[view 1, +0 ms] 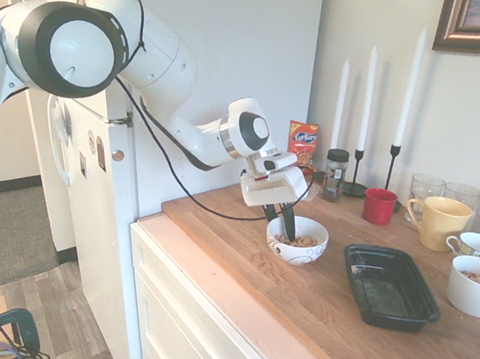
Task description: Pour the cereal into the box
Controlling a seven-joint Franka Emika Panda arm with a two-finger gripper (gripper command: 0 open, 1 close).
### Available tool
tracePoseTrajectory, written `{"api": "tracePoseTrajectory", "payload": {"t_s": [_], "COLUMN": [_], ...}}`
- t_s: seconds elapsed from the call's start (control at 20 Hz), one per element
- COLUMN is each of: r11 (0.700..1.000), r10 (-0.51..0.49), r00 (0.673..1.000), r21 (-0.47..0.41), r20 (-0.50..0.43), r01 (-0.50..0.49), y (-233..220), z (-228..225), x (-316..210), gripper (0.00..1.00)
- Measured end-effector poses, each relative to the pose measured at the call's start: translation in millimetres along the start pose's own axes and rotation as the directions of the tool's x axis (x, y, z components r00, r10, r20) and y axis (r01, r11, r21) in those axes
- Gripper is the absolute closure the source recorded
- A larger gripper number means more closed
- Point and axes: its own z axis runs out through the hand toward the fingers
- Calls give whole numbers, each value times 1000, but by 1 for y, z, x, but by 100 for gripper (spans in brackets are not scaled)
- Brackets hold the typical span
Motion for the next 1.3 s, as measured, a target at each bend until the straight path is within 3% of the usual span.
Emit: {"api": "tracePoseTrajectory", "payload": {"t_s": [0.7, 1.05, 1.3], "r11": [1000, 990, 972], "r10": [22, 106, 152], "r00": [1000, 994, 980], "r21": [5, 90, 161], "r20": [2, 38, 132], "r01": [-22, -109, -172], "y": [7, 22, 44], "z": [-2, -49, -66], "x": [8, 46, 90], "gripper": [100, 100, 100]}}
